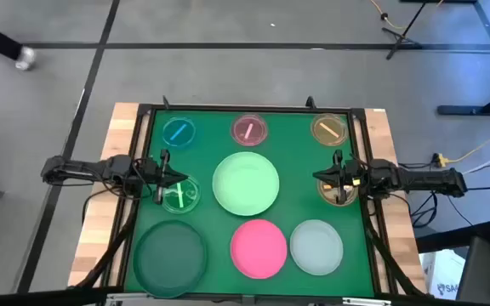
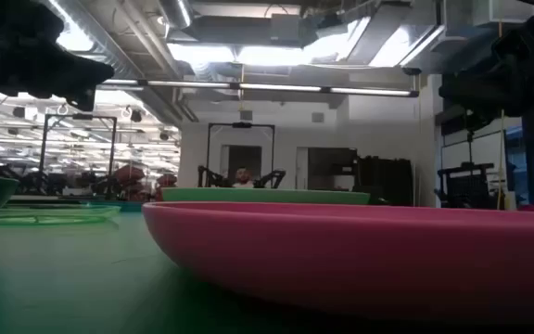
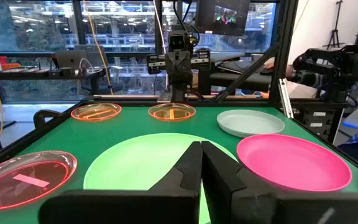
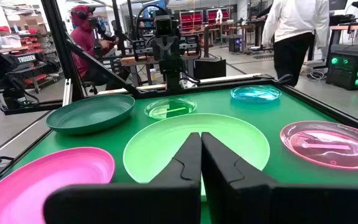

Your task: Stack plastic plates

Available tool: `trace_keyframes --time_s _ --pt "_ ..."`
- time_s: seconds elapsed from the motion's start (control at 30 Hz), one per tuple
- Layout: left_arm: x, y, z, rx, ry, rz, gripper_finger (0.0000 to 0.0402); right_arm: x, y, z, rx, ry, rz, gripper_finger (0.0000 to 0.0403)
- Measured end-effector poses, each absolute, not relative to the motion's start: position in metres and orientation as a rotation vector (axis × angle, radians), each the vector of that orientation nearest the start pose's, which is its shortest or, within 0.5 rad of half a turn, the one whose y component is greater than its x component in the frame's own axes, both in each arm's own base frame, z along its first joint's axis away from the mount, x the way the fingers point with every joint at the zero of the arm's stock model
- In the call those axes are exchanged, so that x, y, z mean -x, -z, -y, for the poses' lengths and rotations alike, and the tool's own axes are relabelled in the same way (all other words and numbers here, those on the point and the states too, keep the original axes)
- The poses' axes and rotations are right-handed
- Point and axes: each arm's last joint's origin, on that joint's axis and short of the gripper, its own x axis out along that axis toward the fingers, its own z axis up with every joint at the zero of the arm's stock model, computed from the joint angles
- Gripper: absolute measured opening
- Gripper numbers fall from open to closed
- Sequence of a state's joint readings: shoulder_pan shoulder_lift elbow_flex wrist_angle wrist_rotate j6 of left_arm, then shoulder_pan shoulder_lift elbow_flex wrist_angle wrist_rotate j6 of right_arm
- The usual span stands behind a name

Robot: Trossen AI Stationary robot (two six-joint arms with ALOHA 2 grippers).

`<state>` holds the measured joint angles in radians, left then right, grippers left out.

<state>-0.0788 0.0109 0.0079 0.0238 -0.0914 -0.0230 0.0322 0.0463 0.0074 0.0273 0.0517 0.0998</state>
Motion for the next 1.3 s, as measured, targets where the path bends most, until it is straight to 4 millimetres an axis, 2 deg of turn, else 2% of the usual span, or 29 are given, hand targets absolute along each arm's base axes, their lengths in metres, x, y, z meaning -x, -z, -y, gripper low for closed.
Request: trace_keyframes --time_s 1.3 --pt "-0.0977 -0.1676 0.0053 0.043 -0.006 0.02 0.0002 -0.1001 -0.165 -0.0017 -0.099 0.02 -0.011 0.0"
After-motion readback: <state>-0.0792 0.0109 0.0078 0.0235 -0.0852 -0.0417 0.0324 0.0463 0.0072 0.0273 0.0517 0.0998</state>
